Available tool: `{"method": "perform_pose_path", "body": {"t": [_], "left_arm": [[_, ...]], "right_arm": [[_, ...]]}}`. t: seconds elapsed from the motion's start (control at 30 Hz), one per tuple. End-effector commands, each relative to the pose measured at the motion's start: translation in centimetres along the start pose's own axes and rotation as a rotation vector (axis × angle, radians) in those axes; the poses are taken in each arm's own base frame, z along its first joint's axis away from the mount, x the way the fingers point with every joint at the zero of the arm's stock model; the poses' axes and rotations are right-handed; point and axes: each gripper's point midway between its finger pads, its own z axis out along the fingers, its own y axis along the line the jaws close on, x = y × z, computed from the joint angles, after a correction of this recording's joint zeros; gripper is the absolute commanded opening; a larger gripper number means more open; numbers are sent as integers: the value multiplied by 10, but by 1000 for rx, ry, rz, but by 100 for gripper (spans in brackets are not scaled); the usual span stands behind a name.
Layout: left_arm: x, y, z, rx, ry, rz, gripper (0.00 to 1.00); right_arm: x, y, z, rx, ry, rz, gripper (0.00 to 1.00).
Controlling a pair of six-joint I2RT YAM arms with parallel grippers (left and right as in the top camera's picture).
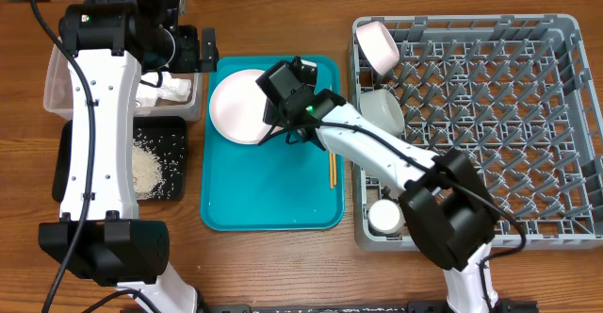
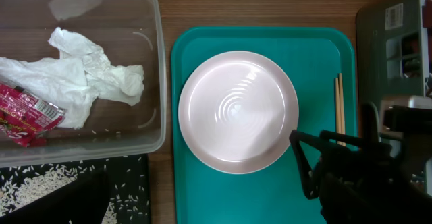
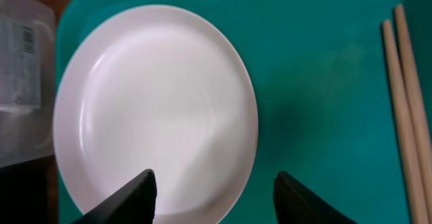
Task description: Sort waste into correct bins and load items into the dishwasher
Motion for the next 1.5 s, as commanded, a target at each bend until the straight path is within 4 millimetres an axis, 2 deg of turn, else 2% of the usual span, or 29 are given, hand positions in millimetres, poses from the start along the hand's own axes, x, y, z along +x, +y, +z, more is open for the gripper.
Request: {"method": "perform_pose_path", "body": {"t": [0.0, 0.13, 0.23, 0.3, 0.37, 0.47, 0.5, 0.53, 0.6, 0.7, 0.73, 0.77, 0.8, 0.9, 0.93, 1.0, 1.03, 1.17, 1.2, 1.23, 1.47], "left_arm": [[-4, 0, -2, 6, -11, -8, 100], [-4, 0, -2, 6, -11, -8, 100], [-4, 0, -2, 6, -11, -8, 100], [-4, 0, -2, 6, -11, -8, 100], [-4, 0, -2, 6, -11, -8, 100], [-4, 0, -2, 7, -11, -8, 100], [-4, 0, -2, 6, -11, -8, 100], [-4, 0, -2, 6, -11, -8, 100], [-4, 0, -2, 6, -11, -8, 100], [-4, 0, -2, 6, -11, -8, 100], [-4, 0, -2, 6, -11, -8, 100], [-4, 0, -2, 6, -11, -8, 100], [-4, 0, -2, 6, -11, -8, 100], [-4, 0, -2, 6, -12, -8, 100], [-4, 0, -2, 6, -11, -8, 100], [-4, 0, -2, 6, -11, -8, 100], [-4, 0, -2, 6, -12, -8, 100], [-4, 0, -2, 6, -11, -8, 100], [-4, 0, -2, 6, -11, -8, 100], [-4, 0, -2, 6, -11, -8, 100], [-4, 0, -2, 6, -11, -8, 100]], "right_arm": [[11, -8, 19, 23, 31, 25, 54], [28, -17, 39, 54, 77, 38, 50], [40, -20, 50, 57, 121, 66, 44], [44, -22, 53, 63, 132, 80, 33], [43, -22, 53, 62, 131, 80, 15], [41, -21, 52, 59, 127, 80, 9], [35, -20, 48, 56, 114, 77, 4], [30, -20, 45, 59, 103, 80, 4], [10, -23, 30, 80, 51, 91, 4], [-34, -23, -12, 116, -86, 22, 4], [-57, -21, -40, 131, -171, -47, 4], [-67, -20, -52, 137, -204, -79, 4], [-86, -19, -80, 155, -278, -161, 4], [-122, -28, -143, 235, -433, -280, 5], [-134, -37, -168, 297, -488, -330, 5], [-144, -50, -195, 390, -541, -373, 4], [-154, -71, -223, 515, -599, -374, 4], [-174, -133, -294, 882, -734, -306, 4], [-180, -150, -300, 967, -700, -348, 4], [-181, -155, -300, 989, -679, -366, 4], [-196, -229, -286, 1184, -514, -380, 4]]}}
